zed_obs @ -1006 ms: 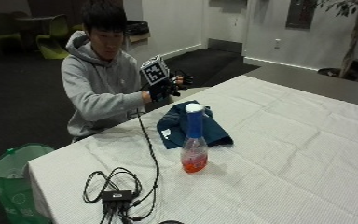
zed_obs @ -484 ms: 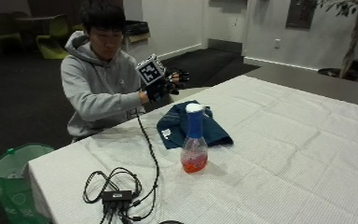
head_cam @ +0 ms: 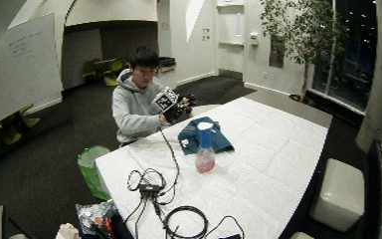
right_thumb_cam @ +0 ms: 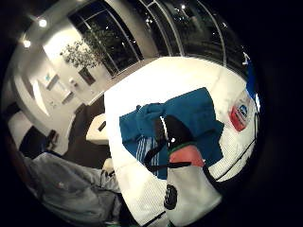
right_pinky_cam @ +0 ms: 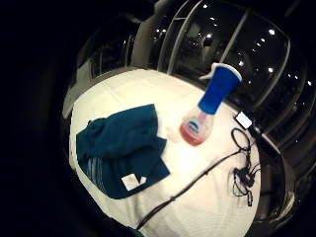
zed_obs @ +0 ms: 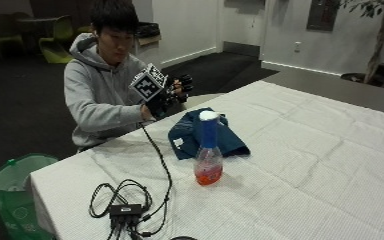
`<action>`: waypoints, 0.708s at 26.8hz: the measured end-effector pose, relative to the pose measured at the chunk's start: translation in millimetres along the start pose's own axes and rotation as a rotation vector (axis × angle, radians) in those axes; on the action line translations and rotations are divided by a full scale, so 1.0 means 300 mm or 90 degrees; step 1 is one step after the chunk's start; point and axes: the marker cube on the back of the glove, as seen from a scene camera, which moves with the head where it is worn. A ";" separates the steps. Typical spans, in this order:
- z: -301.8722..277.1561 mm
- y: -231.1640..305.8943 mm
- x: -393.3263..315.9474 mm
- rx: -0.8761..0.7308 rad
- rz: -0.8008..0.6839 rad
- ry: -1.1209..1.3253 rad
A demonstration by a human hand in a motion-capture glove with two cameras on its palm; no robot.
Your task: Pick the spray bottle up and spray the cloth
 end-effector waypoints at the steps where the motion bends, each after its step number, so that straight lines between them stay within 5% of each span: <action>1: -0.002 0.003 0.025 0.003 0.010 -0.004; 19: 0.032 -0.029 0.443 0.060 0.280 -0.183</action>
